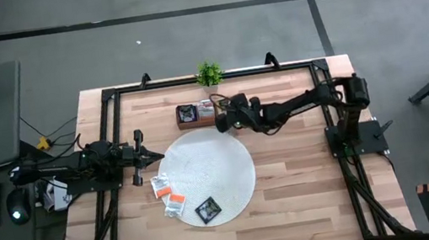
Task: Pick & Place Tea
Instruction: Put the yellow tea bag into the right section of the wooden organizer
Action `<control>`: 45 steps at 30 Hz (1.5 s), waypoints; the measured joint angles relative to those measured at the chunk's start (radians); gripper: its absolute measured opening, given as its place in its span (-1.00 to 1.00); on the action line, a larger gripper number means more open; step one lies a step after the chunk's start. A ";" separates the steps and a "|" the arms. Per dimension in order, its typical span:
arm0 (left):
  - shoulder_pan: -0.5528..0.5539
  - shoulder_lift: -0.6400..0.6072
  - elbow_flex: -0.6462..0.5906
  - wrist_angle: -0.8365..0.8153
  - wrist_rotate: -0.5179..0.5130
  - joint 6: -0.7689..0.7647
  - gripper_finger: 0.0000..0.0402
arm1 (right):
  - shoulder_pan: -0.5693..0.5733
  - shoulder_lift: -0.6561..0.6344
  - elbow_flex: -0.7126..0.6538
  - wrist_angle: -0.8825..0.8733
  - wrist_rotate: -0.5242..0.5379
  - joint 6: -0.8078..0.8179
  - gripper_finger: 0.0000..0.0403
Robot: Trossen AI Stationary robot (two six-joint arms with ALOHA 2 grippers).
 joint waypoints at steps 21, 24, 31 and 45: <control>0.000 0.000 0.000 0.000 0.000 0.000 -1.00 | -0.075 0.095 0.070 -0.011 -0.117 0.038 -1.00; 0.000 0.000 0.000 0.000 0.000 0.000 -1.00 | -0.075 0.090 0.070 -0.039 -0.099 0.064 -1.00; 0.000 0.000 0.000 0.000 0.000 0.000 -1.00 | -0.075 0.088 0.069 -0.043 -0.077 0.074 -1.00; 0.000 0.000 0.000 0.000 0.000 0.000 -1.00 | -0.082 0.055 0.068 -0.060 -0.024 0.039 -1.00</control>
